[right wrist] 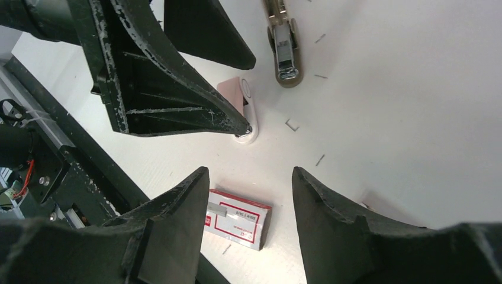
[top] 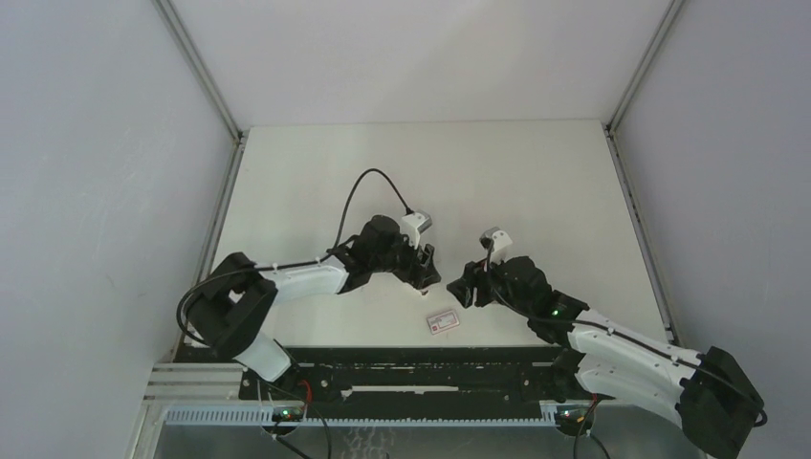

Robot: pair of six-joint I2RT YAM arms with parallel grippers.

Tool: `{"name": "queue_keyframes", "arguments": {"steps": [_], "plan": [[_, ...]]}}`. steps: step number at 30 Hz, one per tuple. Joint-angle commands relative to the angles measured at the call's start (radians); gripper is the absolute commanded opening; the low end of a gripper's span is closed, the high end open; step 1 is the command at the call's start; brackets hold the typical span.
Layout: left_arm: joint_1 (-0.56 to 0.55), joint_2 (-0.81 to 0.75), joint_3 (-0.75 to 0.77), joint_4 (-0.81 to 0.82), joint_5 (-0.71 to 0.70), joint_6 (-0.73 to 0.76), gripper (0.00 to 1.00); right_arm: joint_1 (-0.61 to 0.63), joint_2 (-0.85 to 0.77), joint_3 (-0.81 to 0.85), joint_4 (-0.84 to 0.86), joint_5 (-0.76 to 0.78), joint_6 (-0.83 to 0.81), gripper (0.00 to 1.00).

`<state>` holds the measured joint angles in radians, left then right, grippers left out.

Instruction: Load the staples into the stapler

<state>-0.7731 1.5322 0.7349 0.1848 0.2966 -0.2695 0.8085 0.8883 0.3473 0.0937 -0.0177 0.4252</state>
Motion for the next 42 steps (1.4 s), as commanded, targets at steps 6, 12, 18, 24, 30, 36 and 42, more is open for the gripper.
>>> {"name": "queue_keyframes", "arguments": {"steps": [6, 12, 18, 24, 30, 36, 42], "plan": [[0.044, 0.109, 0.049, 0.086, 0.179, 0.018, 0.74, -0.035, -0.068, -0.019, -0.018, -0.058, 0.001, 0.54], [0.049, 0.078, -0.003, 0.079, 0.169, 0.023, 0.74, -0.043, -0.077, -0.025, -0.015, -0.067, 0.001, 0.54], [0.049, 0.011, -0.088, 0.089, 0.156, 0.007, 0.73, -0.049, -0.093, -0.033, -0.014, -0.064, 0.007, 0.54], [0.048, -0.052, -0.168, 0.103, 0.148, -0.002, 0.73, -0.057, -0.108, -0.037, -0.017, -0.066, 0.009, 0.55], [0.046, -0.056, -0.183, 0.086, 0.119, 0.014, 0.72, -0.061, -0.112, -0.038, -0.021, -0.071, 0.009, 0.55], [0.008, -0.105, -0.216, 0.042, 0.005, 0.051, 0.72, -0.066, -0.132, -0.044, -0.024, -0.069, 0.008, 0.55], [-0.032, -0.151, -0.236, -0.001, -0.108, 0.062, 0.68, -0.078, -0.133, -0.048, -0.020, -0.077, 0.013, 0.55]]}}
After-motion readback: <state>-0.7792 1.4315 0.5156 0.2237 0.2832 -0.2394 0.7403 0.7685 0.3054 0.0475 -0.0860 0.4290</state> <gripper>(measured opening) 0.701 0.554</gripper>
